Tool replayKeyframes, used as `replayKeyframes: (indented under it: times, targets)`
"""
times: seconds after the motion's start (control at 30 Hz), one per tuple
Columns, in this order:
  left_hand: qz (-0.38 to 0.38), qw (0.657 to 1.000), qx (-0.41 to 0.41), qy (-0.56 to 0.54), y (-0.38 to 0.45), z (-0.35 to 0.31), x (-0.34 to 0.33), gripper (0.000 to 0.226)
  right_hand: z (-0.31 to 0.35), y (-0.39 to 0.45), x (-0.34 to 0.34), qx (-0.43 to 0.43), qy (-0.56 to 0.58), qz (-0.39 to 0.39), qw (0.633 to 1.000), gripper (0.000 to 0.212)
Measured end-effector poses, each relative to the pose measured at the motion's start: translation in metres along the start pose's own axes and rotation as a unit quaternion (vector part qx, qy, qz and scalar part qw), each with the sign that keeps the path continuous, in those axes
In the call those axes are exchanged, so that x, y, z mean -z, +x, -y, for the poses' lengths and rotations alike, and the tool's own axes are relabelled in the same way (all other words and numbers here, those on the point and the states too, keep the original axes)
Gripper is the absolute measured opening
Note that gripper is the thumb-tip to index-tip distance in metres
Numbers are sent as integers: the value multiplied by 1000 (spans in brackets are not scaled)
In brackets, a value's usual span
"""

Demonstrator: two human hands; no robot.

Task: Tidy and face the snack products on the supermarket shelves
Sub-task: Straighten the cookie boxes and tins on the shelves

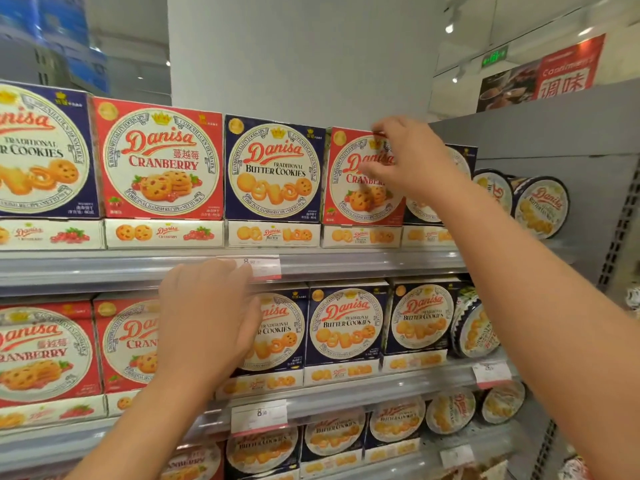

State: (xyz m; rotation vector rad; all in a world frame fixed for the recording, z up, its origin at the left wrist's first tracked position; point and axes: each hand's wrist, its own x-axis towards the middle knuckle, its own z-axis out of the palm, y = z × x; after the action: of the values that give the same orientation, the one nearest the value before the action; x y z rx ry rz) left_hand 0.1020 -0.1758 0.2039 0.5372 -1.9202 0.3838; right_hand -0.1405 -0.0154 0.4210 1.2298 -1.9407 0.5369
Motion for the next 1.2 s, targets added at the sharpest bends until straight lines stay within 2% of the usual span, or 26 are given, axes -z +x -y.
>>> replayKeyframes:
  times: [0.1,0.27,0.4,0.5,0.57,0.7,0.77,1.03,1.2]
  targets:
    - [3,1000,-1,5,0,-1,-2,42,-5,-9,13,14,41,-21,999,59]
    - [20,1000,-11,20,-1,3,0,44,-7,-24,44,57,103,18,993,57]
    - [95,995,-33,14,5,8,17,49,-4,-35,63,74,151,-23,986,53]
    - [133,990,-22,-50,19,13,43,48,13,-43,67,109,191,-40,975,54]
    - [100,991,-11,-88,34,19,67,43,32,-48,62,133,206,-28,969,59]
    - [-19,993,-20,-112,66,32,123,37,77,-54,41,169,247,-14,954,61]
    - [-36,993,-31,-104,77,41,146,39,103,-54,31,195,252,-18,948,61]
    - [122,990,-70,11,90,103,192,72,214,-43,12,246,276,2,929,50]
    - [148,986,-76,-19,82,157,210,62,270,-36,3,270,284,12,920,38]
